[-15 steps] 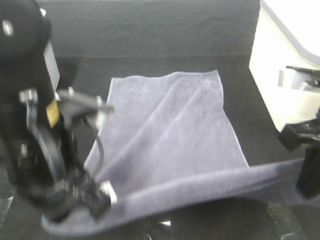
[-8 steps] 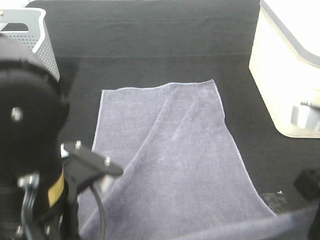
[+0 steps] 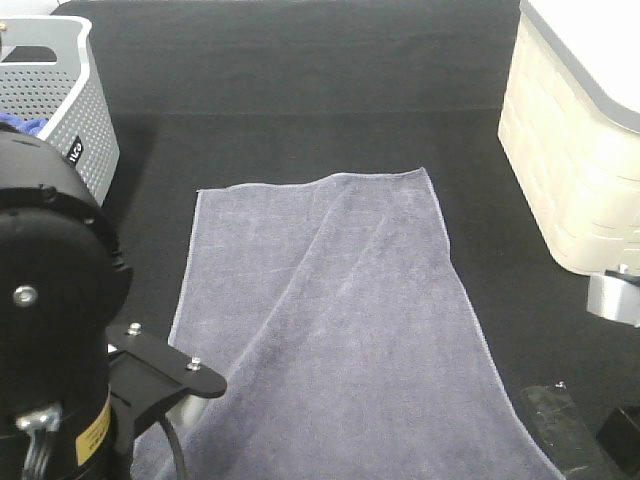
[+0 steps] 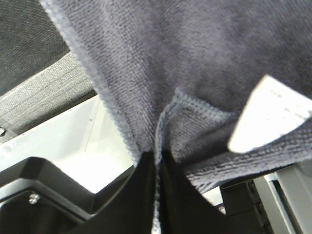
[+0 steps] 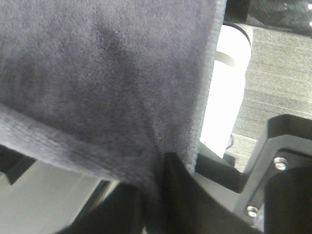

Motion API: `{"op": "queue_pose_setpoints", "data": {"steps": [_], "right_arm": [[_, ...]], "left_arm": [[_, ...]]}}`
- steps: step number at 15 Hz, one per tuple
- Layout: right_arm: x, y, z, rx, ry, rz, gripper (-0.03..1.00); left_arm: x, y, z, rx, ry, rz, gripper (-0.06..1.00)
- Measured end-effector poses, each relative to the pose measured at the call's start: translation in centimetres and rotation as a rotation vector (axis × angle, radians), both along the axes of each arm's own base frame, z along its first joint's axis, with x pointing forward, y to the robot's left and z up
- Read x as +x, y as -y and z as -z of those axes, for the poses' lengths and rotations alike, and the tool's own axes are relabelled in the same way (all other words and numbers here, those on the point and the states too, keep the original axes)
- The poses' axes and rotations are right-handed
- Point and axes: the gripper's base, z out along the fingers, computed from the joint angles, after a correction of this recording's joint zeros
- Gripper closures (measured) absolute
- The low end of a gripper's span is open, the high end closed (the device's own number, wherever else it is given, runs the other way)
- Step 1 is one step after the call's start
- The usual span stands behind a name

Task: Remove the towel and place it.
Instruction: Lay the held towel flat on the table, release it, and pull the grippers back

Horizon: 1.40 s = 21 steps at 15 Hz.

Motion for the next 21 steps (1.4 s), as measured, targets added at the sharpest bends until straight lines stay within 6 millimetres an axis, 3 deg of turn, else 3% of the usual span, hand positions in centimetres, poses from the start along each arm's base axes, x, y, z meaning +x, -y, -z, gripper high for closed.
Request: {"op": "queue_pose_setpoints", "data": {"steps": [2,3,5,8,15,21], "right_arm": [[0.0,0.1,0.0,-0.007,0.002,-0.005,0.68],[0.0,0.1,0.0,-0.008,0.003,-0.005,0.49],[0.0,0.1,0.0,-0.007,0.002,-0.005,0.30],[0.0,0.1,0.0,-0.007,0.002,-0.005,0.25],[0.0,0.1,0.0,-0.007,0.002,-0.005,0.25],[2.5,-0.4,-3.0,0.010,0.147,-0.018,0.25]], "left_arm": [[-0.1,-0.2,0.0,0.021,-0.010,0.006,0.57],[-0.1,-0.3,0.0,0.027,-0.011,0.008,0.31],[-0.1,-0.3,0.0,0.030,-0.011,0.010,0.19],[0.0,-0.4,0.0,0.037,-0.005,0.020,0.17],[0.0,-0.3,-0.1,0.024,-0.007,0.054,0.17],[2.5,1.9,-3.7,-0.069,0.172,0.133,0.17]]}}
